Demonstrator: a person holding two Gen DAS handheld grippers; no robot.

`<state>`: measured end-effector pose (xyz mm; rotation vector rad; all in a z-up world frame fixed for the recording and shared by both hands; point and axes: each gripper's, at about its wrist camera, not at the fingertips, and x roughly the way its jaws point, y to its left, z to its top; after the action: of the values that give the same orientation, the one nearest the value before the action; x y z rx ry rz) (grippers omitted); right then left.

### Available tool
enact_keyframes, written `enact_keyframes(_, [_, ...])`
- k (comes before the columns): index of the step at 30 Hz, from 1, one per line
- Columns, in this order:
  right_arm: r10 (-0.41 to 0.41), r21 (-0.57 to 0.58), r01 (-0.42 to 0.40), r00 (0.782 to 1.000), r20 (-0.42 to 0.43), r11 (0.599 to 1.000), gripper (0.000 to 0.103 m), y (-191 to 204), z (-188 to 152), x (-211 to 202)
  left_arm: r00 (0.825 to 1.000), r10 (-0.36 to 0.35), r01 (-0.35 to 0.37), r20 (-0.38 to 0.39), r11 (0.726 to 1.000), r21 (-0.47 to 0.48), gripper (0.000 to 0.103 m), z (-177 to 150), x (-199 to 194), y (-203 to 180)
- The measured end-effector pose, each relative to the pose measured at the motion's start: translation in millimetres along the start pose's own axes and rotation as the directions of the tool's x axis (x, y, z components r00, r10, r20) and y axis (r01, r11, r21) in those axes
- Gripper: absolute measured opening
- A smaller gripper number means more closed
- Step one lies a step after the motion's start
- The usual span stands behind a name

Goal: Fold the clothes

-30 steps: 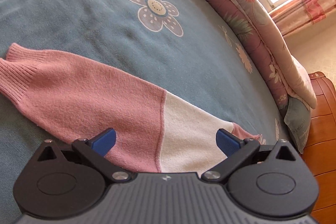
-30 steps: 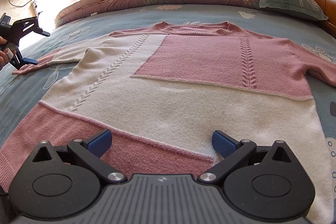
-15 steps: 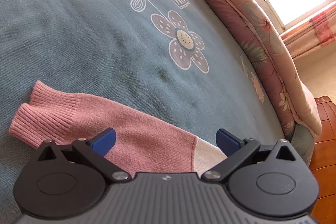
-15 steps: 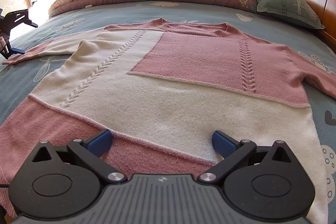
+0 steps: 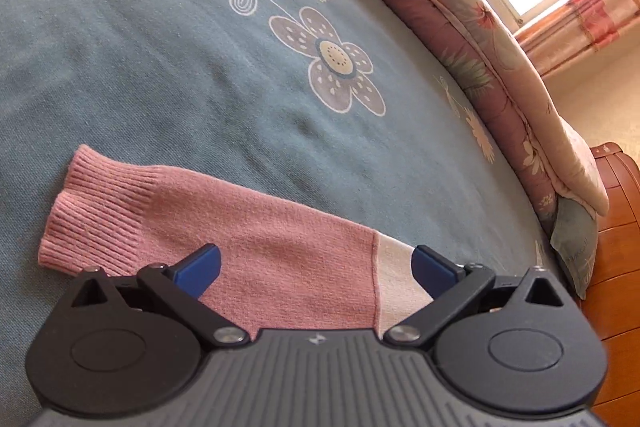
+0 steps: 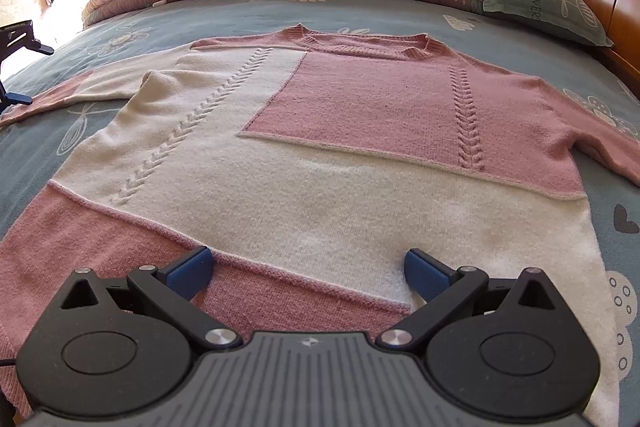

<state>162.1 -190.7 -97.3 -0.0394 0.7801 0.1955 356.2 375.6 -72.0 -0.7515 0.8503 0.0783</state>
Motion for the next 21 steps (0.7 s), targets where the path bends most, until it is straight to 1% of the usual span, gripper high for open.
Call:
enact_keyframes(2, [-0.001, 0.000, 0.001, 1.000, -0.003, 1.000, 0.103, 0, 0, 0, 0.997, 0.065, -0.064, 0.039, 0.998, -0.021, 0.101, 2, 0, 8])
enact_keyframes(3, [-0.001, 0.000, 0.001, 1.000, -0.004, 1.000, 0.103, 0, 0, -1, 0.993, 0.103, -0.101, 0.062, 0.994, -0.040, 0.101, 3, 0, 13])
enact_keyframes(4, [-0.001, 0.001, 0.001, 1.000, -0.005, 1.000, 0.103, 0, 0, -1, 0.990, 0.121, -0.116, 0.074, 0.991, -0.063, 0.101, 4, -2, 17])
enact_keyframes(6, [-0.004, 0.003, 0.004, 1.000, -0.002, 1.000, 0.103, 0, 0, -1, 0.989, 0.121, -0.111, 0.081, 0.987, -0.117, 0.101, 5, -10, 21])
enact_keyframes(7, [-0.006, 0.003, 0.006, 1.000, 0.000, 1.000, 0.103, 0, -1, 0, 0.992, 0.106, -0.098, 0.069, 0.988, -0.117, 0.101, 3, -11, 19])
enact_keyframes(9, [-0.011, 0.004, 0.010, 1.000, 0.006, 1.000, 0.103, 1, -1, 0, 0.999, 0.046, -0.045, 0.018, 0.997, -0.067, 0.101, -3, -11, 6])
enact_keyframes(11, [-0.013, 0.004, 0.013, 1.000, 0.007, 1.000, 0.103, 2, -2, 0, 0.999, -0.018, 0.019, -0.026, 1.000, 0.011, 0.101, -18, -9, -14])
enact_keyframes(12, [-0.013, 0.005, 0.013, 1.000, 0.006, 1.000, 0.103, 2, -2, 0, 0.999, -0.032, 0.034, -0.042, 0.998, 0.053, 0.101, -25, -7, -24])
enact_keyframes(14, [-0.013, 0.006, 0.013, 1.000, -0.001, 1.000, 0.103, 2, 0, 0, 0.998, -0.001, 0.009, -0.062, 0.992, 0.127, 0.101, -36, -2, -37])
enact_keyframes(15, [-0.012, 0.006, 0.012, 1.000, -0.007, 1.000, 0.103, 1, 0, -1, 0.997, 0.033, -0.024, -0.066, 0.990, 0.139, 0.101, -40, 0, -40])
enact_keyframes(17, [-0.006, 0.004, 0.006, 1.000, -0.025, 1.000, 0.103, 0, 1, -4, 0.990, 0.122, -0.113, -0.069, 0.986, 0.124, 0.100, -45, 3, -37])
enact_keyframes(18, [0.000, 0.003, 0.000, 0.999, -0.037, 1.000, 0.103, -1, 1, -7, 0.988, 0.146, -0.138, -0.056, 0.983, 0.121, 0.100, -48, -1, -37])
enact_keyframes(19, [0.007, 0.003, -0.007, 0.999, -0.048, 1.000, 0.103, -3, 1, -10, 0.987, 0.155, -0.149, -0.036, 0.981, 0.126, 0.100, -52, -7, -41])
enact_keyframes(21, [0.014, 0.017, -0.013, 0.999, -0.049, 1.000, 0.103, -10, 1, -21, 0.988, 0.154, -0.148, -0.021, 0.973, 0.179, 0.100, -65, -20, -58])
